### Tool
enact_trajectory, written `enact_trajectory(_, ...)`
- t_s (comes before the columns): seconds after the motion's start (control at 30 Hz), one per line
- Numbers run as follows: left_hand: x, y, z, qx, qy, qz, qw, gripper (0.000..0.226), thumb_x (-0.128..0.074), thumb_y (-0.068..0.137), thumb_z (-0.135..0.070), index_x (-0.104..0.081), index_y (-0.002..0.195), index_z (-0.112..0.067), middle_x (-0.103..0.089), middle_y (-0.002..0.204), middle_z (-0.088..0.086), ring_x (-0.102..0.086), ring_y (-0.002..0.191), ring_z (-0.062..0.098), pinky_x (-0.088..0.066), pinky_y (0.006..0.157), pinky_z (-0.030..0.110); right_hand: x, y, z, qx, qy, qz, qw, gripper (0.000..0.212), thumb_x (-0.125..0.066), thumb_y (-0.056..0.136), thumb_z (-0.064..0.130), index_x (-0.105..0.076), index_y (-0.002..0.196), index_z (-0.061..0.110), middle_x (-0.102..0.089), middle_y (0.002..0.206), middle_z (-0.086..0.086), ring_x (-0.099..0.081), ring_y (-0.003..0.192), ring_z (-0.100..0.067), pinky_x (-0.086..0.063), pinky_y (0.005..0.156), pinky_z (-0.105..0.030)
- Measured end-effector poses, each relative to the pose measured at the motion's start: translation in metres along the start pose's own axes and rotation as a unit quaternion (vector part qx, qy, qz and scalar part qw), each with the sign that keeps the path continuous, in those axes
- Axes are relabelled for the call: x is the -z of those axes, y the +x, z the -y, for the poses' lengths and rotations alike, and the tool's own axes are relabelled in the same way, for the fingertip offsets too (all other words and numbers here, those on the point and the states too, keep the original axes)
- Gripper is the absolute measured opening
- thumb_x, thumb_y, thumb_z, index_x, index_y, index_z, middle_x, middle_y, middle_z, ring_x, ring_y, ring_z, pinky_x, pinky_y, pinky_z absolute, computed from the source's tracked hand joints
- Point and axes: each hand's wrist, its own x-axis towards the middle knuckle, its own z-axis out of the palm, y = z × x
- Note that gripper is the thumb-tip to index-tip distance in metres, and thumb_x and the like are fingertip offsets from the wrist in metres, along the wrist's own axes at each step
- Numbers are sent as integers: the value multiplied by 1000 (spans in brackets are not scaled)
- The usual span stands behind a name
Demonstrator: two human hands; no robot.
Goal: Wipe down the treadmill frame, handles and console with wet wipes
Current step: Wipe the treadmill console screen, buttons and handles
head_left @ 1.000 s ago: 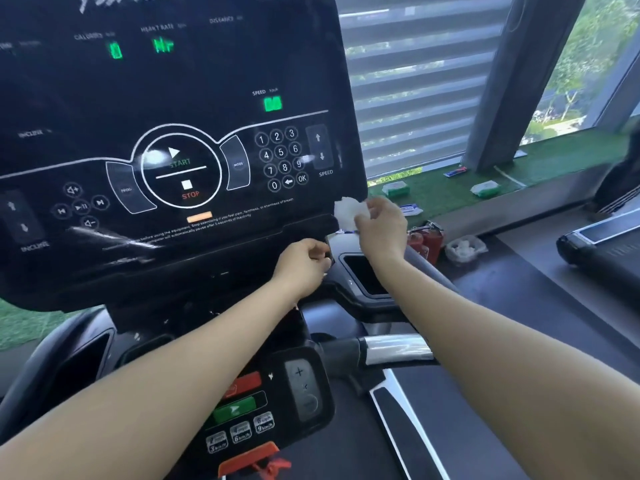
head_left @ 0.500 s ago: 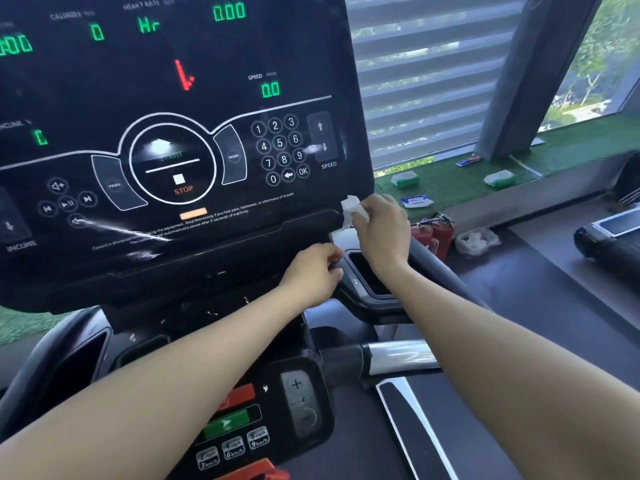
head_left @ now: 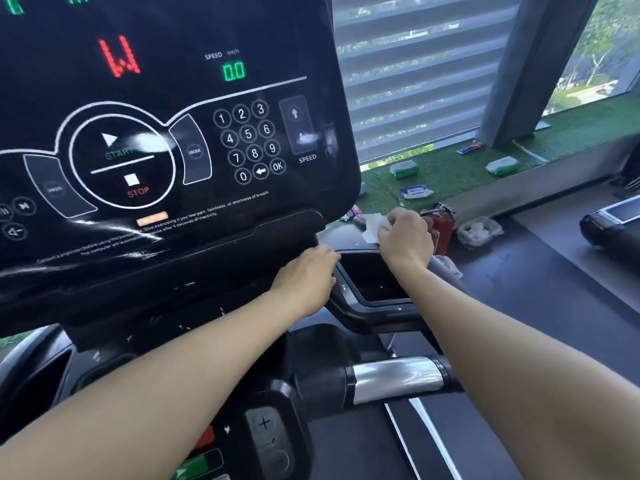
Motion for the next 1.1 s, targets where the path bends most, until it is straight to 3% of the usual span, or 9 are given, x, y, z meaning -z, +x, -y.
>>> enact_trajectory(0.17, -4, 11, -4, -42, 96, 25, 994, 26, -44, 99, -30, -53, 115, -12, -49, 121, 0, -51, 114, 23, -45, 76, 33, -12, 18, -10, 18, -44, -8, 999, 19, -50, 93, 14, -64, 106, 9, -54, 111, -11, -52, 106, -31, -41, 72, -36)
enact_trajectory(0.37, -13, 18, -1, -90, 174, 35, 980, 41, -30, 103, -34, -47, 134, -12, -42, 143, -1, -31, 136, 14, -39, 103, 34, -28, 20, -11, 139, -105, -30, 984, 22, -46, 94, 10, -68, 93, 6, -59, 101, -7, -52, 96, -25, -33, 65, -30)
enact_trajectory(0.47, -15, 16, 2, -109, 185, 13, 977, 42, -28, 104, -34, -45, 136, -13, -42, 143, -1, -32, 135, 14, -37, 104, 32, -39, 12, -9, 199, -123, 41, 971, 23, -47, 92, 11, -69, 88, 10, -63, 98, -5, -57, 93, -26, -32, 62, -28)
enact_trajectory(0.53, -16, 17, 3, -117, 190, -1, 975, 42, -28, 104, -34, -45, 136, -14, -43, 143, -2, -33, 135, 14, -37, 104, 31, -45, 8, -8, 234, -132, 106, 957, 25, -45, 92, 10, -70, 97, 13, -65, 106, -5, -59, 97, -27, -37, 64, -30)
enact_trajectory(0.67, -17, 17, 5, -129, 191, -13, 973, 43, -26, 104, -34, -42, 139, -15, -40, 146, -2, -32, 136, 13, -36, 105, 31, -34, 12, -10, 269, -161, 203, 928, 38, -46, 84, 5, -66, 113, 18, -62, 123, -6, -55, 112, -31, -46, 87, -36)
enact_trajectory(0.8, -20, 18, 6, -143, 199, -22, 969, 46, -23, 105, -32, -33, 146, -13, -30, 153, -2, -25, 140, 12, -30, 109, 26, -22, 21, -16, 228, -217, 213, 925, 46, -46, 84, 0, -57, 125, 17, -59, 124, -11, -54, 112, -34, -45, 89, -37)
enact_trajectory(0.87, -21, 17, 6, -143, 201, -23, 969, 46, -22, 105, -31, -30, 146, -13, -28, 154, -1, -23, 141, 12, -29, 110, 26, -22, 19, -13, 220, -219, 209, 927, 41, -46, 84, -1, -57, 121, 13, -60, 121, -13, -55, 111, -33, -45, 88, -36)
enact_trajectory(0.97, -23, 18, 6, -141, 201, -29, 969, 46, -23, 105, -32, -32, 145, -13, -29, 154, -2, -24, 141, 11, -33, 107, 27, -25, 8, -11, 264, -192, 220, 919, 33, -49, 82, -2, -61, 110, 10, -60, 124, -6, -54, 112, -30, -45, 87, -34)
enact_trajectory(1.1, -22, 19, 7, -138, 197, -34, 970, 44, -23, 104, -32, -37, 142, -14, -34, 151, -3, -28, 139, 12, -36, 105, 28, -26, 7, -16, 283, -158, 244, 914, 46, -49, 82, -4, -62, 121, 15, -52, 136, 4, -48, 122, -26, -43, 94, -35)
